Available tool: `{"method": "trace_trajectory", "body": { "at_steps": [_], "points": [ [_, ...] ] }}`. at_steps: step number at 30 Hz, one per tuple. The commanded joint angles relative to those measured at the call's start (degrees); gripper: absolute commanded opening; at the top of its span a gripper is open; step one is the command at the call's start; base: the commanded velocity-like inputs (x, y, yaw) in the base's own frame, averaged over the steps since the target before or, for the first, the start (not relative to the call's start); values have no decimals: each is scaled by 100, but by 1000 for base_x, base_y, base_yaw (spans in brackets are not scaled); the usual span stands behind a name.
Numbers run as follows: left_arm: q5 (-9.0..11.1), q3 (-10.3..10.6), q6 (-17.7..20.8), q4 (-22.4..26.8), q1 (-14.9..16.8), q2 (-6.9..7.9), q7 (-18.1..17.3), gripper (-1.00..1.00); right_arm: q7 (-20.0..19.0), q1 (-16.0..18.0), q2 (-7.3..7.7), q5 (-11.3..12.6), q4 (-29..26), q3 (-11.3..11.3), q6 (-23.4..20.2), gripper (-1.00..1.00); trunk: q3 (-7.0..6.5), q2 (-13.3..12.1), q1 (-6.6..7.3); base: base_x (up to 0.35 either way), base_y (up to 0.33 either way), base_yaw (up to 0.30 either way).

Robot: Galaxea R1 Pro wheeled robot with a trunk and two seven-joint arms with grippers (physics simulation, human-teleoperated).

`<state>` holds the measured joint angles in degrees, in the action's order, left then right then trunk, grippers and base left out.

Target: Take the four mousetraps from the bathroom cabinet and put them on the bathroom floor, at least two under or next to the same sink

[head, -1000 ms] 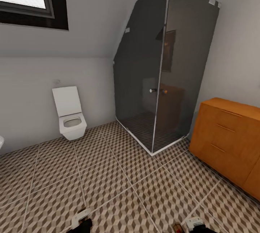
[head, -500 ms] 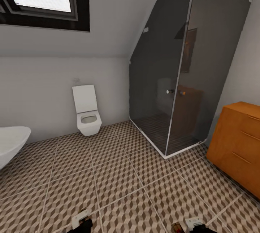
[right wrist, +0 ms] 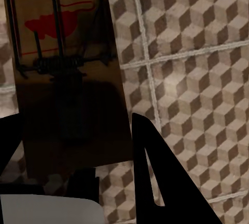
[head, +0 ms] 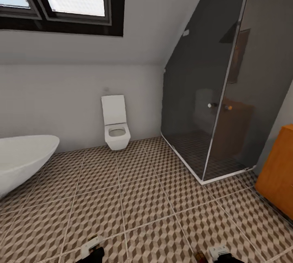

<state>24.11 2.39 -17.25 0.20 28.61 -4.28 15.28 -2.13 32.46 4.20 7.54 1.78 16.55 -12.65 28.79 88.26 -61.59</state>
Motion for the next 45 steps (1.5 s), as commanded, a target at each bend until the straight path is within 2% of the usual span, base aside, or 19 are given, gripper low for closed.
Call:
{"method": "trace_trajectory", "body": {
  "at_steps": [1, 13, 25, 33, 45],
  "points": [
    [15, 28, -11, -3, 5, -3, 37, -100, -25, 6, 2, 81, 6, 50, -10, -100, 6, 3, 0, 0, 0, 277],
    [15, 42, -6, -1, 5, -25, 37, -100, -37, 6, 1, 81, 6, 50, -10, -100, 6, 3, 0, 12, 0, 277],
    [15, 42, -6, -2, 5, -20, 40, -100, -79, 6, 1, 81, 6, 50, -14, -100, 6, 3, 0, 240, 0, 256],
    [15, 42, -6, -3, 5, -26, 45, -100, -62, 6, 1, 85, 6, 47, -6, -100, 6, 3, 0, 26, 0, 77],
    [15, 42, -6, -3, 5, -29, 46, -100, -49, 6, 4, 98, 6, 41, -1, -100, 6, 3, 0, 1, 0, 256]
  ]
}}
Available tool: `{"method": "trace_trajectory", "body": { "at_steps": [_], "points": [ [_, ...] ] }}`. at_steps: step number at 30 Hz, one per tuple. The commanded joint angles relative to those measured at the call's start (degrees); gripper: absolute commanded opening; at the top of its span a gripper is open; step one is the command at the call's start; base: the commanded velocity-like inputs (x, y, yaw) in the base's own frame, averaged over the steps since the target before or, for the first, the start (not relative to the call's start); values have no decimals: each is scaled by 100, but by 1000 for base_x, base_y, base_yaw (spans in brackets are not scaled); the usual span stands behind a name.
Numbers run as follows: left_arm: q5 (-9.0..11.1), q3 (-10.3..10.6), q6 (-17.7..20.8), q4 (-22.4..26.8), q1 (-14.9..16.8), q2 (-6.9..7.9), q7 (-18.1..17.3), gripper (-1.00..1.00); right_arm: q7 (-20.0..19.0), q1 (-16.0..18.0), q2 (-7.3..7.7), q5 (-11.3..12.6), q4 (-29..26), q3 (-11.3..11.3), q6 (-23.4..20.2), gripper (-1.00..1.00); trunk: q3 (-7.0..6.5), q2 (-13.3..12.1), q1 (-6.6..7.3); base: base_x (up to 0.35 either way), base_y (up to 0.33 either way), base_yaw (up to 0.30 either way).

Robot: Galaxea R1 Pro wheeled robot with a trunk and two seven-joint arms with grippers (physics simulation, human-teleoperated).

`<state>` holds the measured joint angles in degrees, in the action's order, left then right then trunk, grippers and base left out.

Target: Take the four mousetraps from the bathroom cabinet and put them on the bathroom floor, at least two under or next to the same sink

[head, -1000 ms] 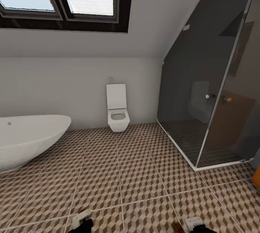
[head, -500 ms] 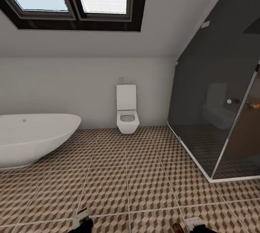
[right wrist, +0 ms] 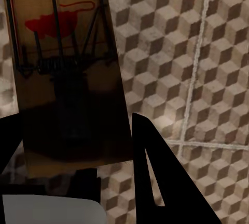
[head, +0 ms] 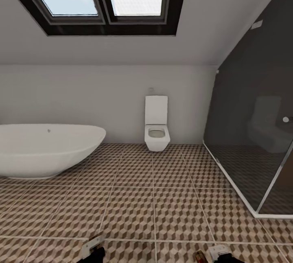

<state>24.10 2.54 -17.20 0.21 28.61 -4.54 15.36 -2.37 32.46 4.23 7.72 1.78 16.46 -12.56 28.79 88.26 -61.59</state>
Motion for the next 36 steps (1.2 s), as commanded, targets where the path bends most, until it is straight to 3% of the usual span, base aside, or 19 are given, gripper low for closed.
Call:
{"method": "trace_trajectory", "body": {
  "at_steps": [1, 36],
  "points": [
    [16, 28, -12, -3, 5, -6, 37, -100, -23, 6, 1, 80, 6, 50, -10, -100, 6, 3, 0, 0, 0, 271],
    [16, 28, -12, -3, 5, -12, 37, -100, -10, 6, -1, 66, 6, 53, -18, -100, 6, 3, 0, 0, 0, 272]
  ]
}}
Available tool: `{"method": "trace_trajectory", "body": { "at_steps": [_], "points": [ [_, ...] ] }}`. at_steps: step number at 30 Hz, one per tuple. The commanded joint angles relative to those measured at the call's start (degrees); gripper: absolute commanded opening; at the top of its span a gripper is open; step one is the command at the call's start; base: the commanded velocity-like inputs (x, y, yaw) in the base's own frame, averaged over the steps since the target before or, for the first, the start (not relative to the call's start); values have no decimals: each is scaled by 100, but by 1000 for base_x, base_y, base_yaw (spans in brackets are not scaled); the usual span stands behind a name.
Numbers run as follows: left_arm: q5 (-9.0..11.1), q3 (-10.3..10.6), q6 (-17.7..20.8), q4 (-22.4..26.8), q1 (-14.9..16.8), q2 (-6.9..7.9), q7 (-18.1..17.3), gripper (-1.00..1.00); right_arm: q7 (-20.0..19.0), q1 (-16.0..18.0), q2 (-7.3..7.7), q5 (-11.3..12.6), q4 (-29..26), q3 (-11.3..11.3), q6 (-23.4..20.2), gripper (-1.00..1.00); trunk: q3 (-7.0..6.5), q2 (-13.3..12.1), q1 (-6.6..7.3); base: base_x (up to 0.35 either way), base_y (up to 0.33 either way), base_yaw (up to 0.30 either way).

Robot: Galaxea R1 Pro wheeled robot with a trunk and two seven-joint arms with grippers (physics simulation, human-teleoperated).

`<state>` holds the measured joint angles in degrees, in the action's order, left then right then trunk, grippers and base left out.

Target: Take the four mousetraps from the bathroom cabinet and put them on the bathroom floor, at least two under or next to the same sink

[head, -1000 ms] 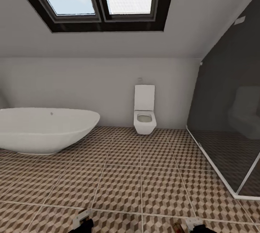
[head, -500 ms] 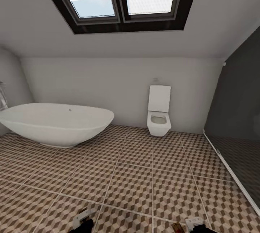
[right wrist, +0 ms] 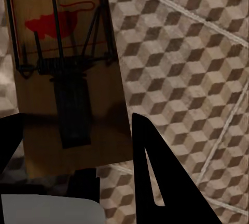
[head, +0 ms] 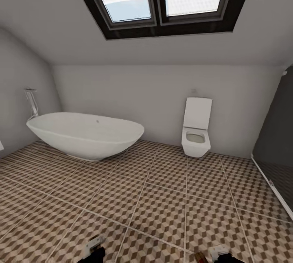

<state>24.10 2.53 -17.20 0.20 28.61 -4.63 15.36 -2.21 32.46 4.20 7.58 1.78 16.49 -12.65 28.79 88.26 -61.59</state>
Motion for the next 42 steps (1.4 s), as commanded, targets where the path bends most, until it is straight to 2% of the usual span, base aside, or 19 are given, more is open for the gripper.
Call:
{"method": "trace_trajectory", "body": {
  "at_steps": [1, 12, 23, 42],
  "points": [
    [16, 28, -12, -3, 5, -4, 37, -100, -25, 6, 2, 79, 6, 49, -10, -100, 6, 3, 0, 0, 0, 273],
    [16, 28, -12, -3, 5, -8, 37, -100, -43, 6, 3, 78, 6, 48, -9, -100, 6, 3, 0, 0, 0, 264],
    [16, 28, -12, -3, 5, -3, 37, -100, -102, 6, 2, 77, 6, 48, -4, -100, 6, 3, 0, 0, 0, 57],
    [16, 28, -12, -3, 5, -11, 37, -100, -104, 6, 2, 79, 6, 47, -8, -100, 6, 3, 0, 0, 0, 265]
  ]
}}
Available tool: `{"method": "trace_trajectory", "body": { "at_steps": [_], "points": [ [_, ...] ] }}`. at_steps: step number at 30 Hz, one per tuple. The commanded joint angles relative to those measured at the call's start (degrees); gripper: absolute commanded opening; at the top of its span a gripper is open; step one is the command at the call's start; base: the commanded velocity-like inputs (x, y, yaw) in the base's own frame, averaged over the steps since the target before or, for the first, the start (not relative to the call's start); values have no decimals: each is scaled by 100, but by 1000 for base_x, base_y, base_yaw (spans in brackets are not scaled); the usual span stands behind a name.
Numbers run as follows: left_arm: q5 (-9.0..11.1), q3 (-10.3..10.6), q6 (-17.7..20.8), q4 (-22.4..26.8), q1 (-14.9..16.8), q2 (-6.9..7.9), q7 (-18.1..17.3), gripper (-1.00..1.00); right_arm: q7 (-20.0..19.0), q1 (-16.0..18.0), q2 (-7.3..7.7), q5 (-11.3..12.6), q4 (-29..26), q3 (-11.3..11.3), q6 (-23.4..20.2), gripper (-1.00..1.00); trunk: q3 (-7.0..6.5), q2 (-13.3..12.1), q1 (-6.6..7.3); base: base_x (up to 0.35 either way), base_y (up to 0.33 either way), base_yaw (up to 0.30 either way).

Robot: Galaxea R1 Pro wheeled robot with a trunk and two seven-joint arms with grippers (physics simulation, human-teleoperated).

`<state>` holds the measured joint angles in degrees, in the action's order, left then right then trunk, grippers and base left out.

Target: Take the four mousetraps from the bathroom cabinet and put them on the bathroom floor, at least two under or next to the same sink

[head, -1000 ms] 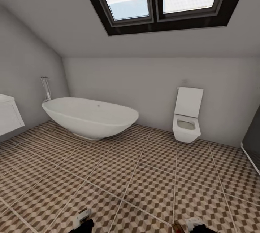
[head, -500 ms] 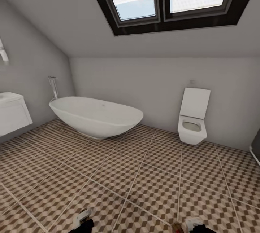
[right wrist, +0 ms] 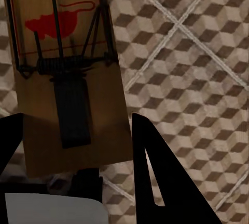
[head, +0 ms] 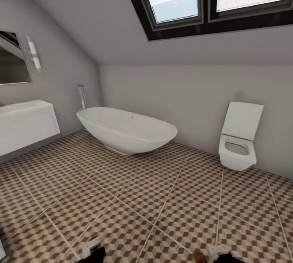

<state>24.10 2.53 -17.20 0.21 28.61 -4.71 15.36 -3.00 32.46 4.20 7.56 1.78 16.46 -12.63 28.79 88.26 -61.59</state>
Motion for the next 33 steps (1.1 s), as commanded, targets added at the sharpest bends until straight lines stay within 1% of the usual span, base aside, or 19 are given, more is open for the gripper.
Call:
{"method": "trace_trajectory", "body": {
  "at_steps": [1, 9, 12, 19, 28, 33],
  "points": [
    [16, 28, -12, -3, 5, -3, 34, -100, -25, 6, 5, 82, 6, 50, -10, -100, 6, 3, 0, 0, 0, 273],
    [16, 28, -10, -3, 5, -13, 36, -100, -25, 6, 9, 87, 6, 50, -11, -100, 6, 3, 0, 0, 0, 273],
    [16, 25, -5, -3, 5, -57, 37, -100, -25, 6, 8, 86, 6, 50, -11, -100, 6, 3, 0, 0, 0, 273],
    [16, 26, -3, -3, 5, -90, 40, -100, -25, 6, 8, 82, 6, 50, -11, -100, 6, 3, 0, 0, 0, 273],
    [16, 23, -3, -2, 5, -173, 44, -100, -25, 6, 2, 85, 6, 50, -11, -100, 6, 3, 0, 0, 0, 273],
    [16, 30, 18, -1, 5, -156, 26, -100, -31, 6, 2, 81, 6, 51, -11, -100, 6, 3, 0, 155, 0, 126]
  ]
}}
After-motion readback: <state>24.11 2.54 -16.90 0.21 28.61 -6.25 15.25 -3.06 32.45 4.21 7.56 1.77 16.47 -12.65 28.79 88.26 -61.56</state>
